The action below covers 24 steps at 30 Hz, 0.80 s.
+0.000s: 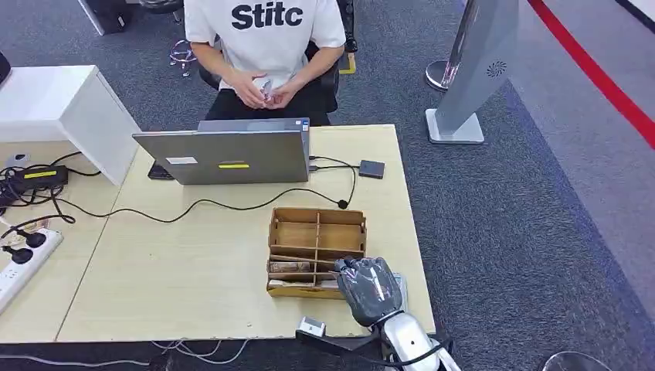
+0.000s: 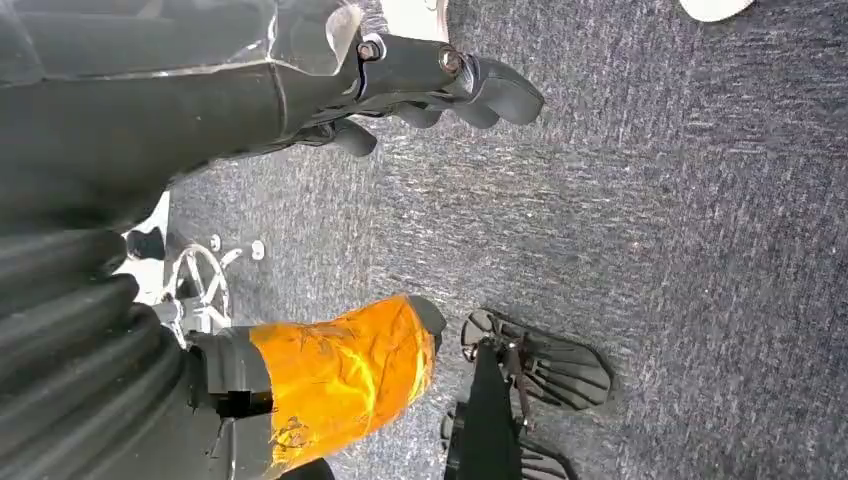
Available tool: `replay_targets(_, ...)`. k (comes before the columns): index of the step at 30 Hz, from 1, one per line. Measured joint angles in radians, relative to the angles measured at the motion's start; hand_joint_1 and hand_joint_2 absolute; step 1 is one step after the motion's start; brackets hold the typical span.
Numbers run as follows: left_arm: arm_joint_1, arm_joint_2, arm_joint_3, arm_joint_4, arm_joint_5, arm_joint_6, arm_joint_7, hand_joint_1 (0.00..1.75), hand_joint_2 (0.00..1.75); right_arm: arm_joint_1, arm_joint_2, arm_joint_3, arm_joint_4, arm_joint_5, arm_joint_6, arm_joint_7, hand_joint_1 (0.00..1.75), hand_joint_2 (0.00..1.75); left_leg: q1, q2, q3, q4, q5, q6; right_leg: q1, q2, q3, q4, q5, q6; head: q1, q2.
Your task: Pass the card to the sensor for recognition and then transmit it.
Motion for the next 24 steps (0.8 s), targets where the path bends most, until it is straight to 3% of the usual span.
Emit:
replay_targets(11,0.002,0.006,0.0,0.0,0.008,0.0,-0.003,0.0,1.75,-0.049,0.0,0.021,-0.029,0.019,-0.045,0.047,1.75,1.75,0.0,0.0,0.0,0.0,0.0,0.0,0.0,0.0,0.0,0.0,0.0,0.0,0.0,0.0)
replay_targets(13,0.008,0.009,0.0,0.0,0.013,-0.001,-0.01,0.0,1.75,-0.055,-0.002,0.041,-0.116,0.017,-0.006,0.107,1.75,1.75,0.0,0.0,0.0,0.0,0.0,0.0,0.0,0.0,0.0,0.0,0.0,0.0,0.0,0.0)
replay_targets(16,0.016,0.013,0.0,0.0,0.014,-0.001,-0.012,0.0,1.75,-0.065,-0.005,0.066,-0.229,0.001,0.006,0.145,1.75,1.75,0.0,0.0,0.0,0.0,0.0,0.0,0.0,0.0,0.0,0.0,0.0,0.0,0.0,0.0)
replay_targets(20,0.014,0.012,-0.002,0.0,-0.007,-0.005,-0.009,0.0,1.75,-0.127,-0.002,0.09,-0.284,-0.199,0.093,0.114,1.75,1.75,0.0,0.001,0.0,0.0,0.0,0.0,0.0,0.001,0.0,0.0,0.0,0.0,0.0,0.0)
replay_targets(24,-0.001,0.004,-0.011,0.0,-0.024,0.005,0.008,0.0,1.75,-0.228,0.026,0.105,-0.267,-0.294,0.187,0.129,1.75,1.75,0.0,0.001,0.0,0.0,0.002,-0.001,0.0,0.001,0.0,0.0,0.002,-0.001,0.0,0.0)
